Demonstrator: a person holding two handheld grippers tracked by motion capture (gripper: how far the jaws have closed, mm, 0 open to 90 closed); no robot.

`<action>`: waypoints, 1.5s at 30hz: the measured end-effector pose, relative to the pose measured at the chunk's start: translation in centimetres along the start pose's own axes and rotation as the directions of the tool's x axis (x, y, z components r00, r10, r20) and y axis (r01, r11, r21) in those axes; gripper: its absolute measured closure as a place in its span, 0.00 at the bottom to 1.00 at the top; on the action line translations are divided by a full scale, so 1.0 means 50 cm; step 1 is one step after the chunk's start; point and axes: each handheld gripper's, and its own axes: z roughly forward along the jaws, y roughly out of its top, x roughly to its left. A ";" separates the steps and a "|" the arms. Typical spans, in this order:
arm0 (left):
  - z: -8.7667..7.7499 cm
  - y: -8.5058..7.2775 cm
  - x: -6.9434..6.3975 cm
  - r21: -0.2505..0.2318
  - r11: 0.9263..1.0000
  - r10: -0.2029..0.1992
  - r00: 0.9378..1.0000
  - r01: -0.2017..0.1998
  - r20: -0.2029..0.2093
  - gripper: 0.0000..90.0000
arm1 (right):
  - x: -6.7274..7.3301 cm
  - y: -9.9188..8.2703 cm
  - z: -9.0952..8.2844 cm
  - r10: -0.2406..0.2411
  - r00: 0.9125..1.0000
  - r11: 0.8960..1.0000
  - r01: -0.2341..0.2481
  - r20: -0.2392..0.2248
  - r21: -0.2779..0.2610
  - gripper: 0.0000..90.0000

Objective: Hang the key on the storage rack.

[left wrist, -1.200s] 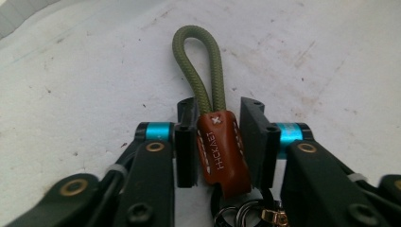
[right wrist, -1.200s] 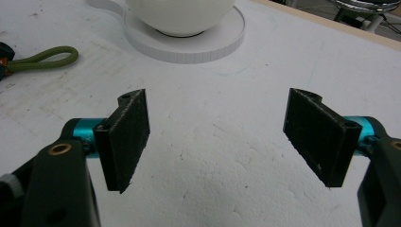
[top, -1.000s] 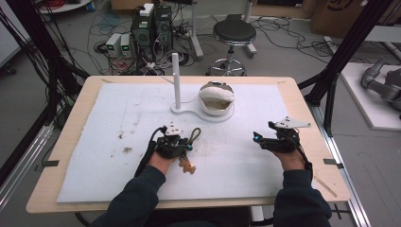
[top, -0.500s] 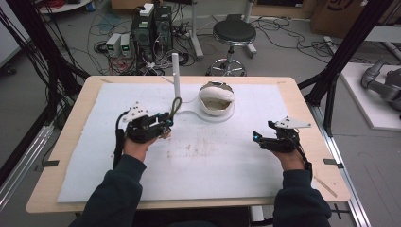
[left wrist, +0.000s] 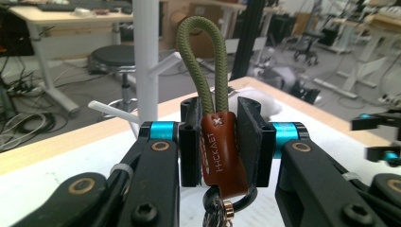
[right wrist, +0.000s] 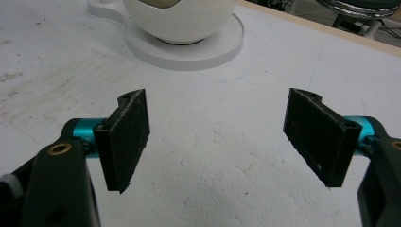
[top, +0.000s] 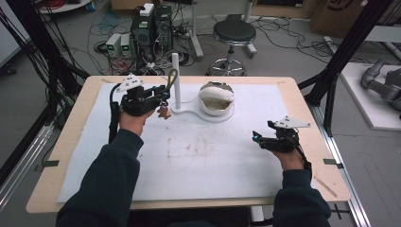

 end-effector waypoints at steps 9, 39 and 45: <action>0.053 -0.001 0.006 0.099 0.995 0.028 0.996 -0.020 -0.088 0.79 | -0.001 -0.001 0.000 0.005 1.000 1.000 -0.005 -0.004 0.000 0.26; -0.020 -0.117 0.070 -0.011 0.996 -0.084 0.996 0.084 -0.023 0.23 | 0.002 -0.001 0.003 -0.002 1.000 1.000 0.002 -0.023 0.003 0.26; -0.073 -0.152 0.073 -0.023 0.999 -0.031 0.999 0.031 0.013 0.21 | 0.006 0.000 0.005 -0.011 0.999 1.000 0.011 -0.037 0.008 0.24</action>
